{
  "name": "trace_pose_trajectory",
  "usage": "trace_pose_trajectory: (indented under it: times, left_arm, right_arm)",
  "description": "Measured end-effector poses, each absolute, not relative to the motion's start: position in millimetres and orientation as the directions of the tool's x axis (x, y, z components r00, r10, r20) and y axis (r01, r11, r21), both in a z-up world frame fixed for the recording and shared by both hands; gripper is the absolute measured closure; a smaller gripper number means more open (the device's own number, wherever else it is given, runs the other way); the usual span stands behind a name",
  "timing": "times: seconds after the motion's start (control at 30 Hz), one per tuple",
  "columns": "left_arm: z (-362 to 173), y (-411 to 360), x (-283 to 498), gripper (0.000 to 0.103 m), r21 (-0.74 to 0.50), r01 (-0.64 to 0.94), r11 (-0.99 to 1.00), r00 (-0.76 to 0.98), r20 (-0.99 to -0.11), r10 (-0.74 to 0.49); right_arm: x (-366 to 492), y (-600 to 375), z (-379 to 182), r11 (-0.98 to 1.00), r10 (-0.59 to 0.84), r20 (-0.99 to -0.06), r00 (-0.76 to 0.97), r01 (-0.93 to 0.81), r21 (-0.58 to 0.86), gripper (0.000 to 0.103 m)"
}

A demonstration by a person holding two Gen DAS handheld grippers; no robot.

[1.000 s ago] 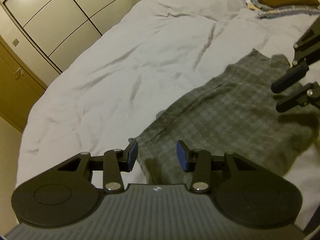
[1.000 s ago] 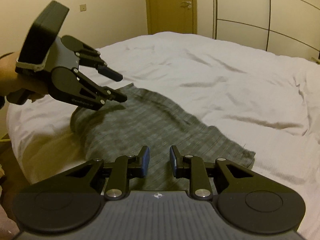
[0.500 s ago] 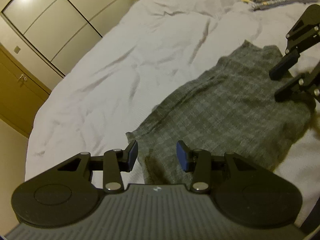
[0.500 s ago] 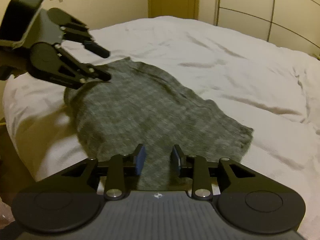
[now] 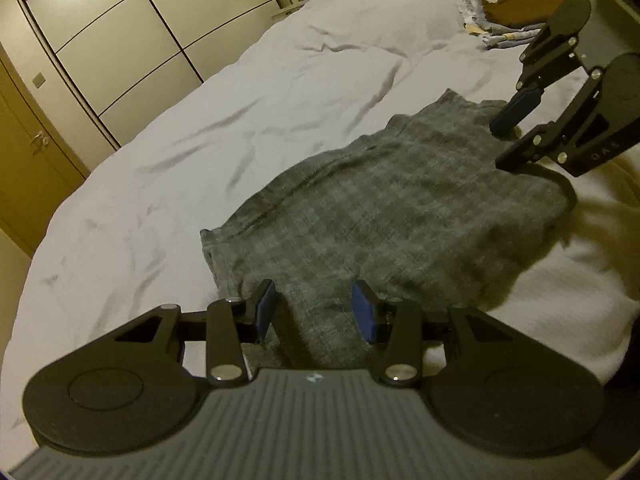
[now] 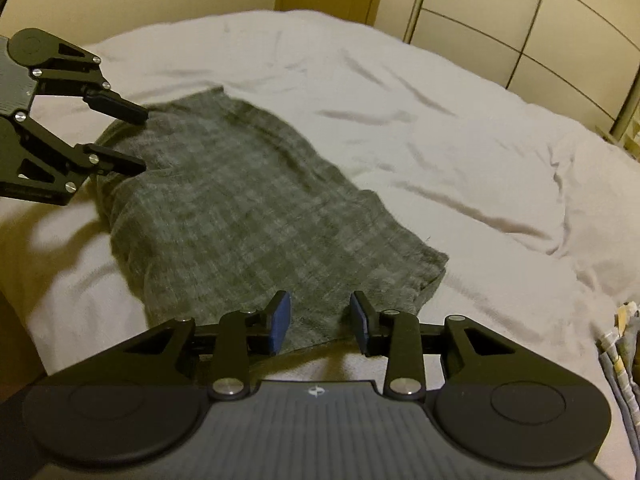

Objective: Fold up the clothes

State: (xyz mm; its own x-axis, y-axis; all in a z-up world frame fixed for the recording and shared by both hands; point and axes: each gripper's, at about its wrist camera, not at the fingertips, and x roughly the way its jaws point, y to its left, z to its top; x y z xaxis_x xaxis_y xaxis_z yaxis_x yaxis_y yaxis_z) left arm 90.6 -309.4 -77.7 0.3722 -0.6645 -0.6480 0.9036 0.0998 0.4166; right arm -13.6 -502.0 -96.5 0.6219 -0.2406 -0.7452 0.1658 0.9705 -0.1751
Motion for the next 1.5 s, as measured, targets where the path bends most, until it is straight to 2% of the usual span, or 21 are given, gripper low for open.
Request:
trace_pose_trajectory:
  times: [0.73,1.1,1.23,1.3,1.5]
  left_arm:
    - [-90.1,-318.4,98.5,0.065,0.406,0.909,0.093,0.360,-0.653,-0.666]
    - [-76.8,-303.1,96.4,0.064,0.394,0.911,0.121,0.357,-0.608,-0.709]
    - [-62.1,-275.4,99.4,0.064,0.350,0.920,0.177,0.359,-0.570,-0.739]
    - [-66.7,-269.3,103.7,0.064,0.330,0.925,0.190,0.358,-0.584,-0.728]
    - [-87.4,-269.0,120.1,0.063,0.261,0.945,0.198,0.322,-0.628,-0.708]
  right_arm:
    - [-6.4,-508.8,-103.4,0.975,-0.223,-0.772,0.595,0.149,-0.167,0.066]
    - [-9.1,-510.9,-103.1,0.974,-0.225,-0.766,0.602,0.157,-0.162,0.066]
    - [-22.4,-506.5,-93.5,0.976,-0.215,-0.724,0.655,0.166,-0.140,0.066]
    - [-30.1,-501.7,-89.7,0.981,-0.190,-0.704,0.684,0.156,-0.114,0.066]
    - [-27.5,-494.4,-111.2,0.990,-0.137,-0.738,0.660,0.110,-0.086,0.066]
